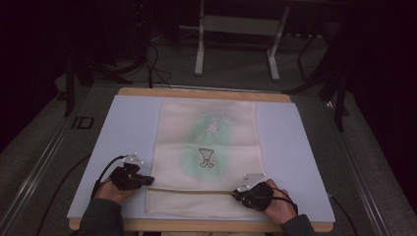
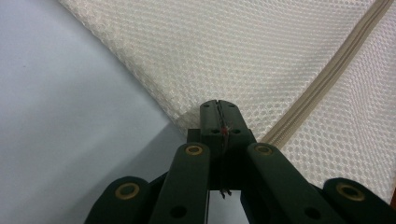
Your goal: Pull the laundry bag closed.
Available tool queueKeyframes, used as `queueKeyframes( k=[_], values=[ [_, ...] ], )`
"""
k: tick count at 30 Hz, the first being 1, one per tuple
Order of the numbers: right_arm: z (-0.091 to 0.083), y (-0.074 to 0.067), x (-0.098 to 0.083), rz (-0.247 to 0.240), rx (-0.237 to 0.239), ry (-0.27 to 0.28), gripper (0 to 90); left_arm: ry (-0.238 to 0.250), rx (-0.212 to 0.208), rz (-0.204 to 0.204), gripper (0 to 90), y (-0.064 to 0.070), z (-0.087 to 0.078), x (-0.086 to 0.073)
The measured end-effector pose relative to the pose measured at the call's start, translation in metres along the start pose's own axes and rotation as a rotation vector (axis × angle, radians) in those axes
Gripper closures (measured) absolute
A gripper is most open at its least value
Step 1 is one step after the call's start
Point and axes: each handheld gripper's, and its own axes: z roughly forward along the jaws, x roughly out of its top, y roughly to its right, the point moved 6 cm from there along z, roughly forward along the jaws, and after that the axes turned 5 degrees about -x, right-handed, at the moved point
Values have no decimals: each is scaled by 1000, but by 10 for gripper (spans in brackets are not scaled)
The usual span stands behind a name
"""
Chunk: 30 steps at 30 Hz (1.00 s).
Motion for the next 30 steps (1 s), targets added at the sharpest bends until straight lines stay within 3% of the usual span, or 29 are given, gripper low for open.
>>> queueKeyframes(
  k=[30],
  values=[
    [-9,7,-13,44,-10,1,822,2,2,-2,898,0,0,0]
  ],
)
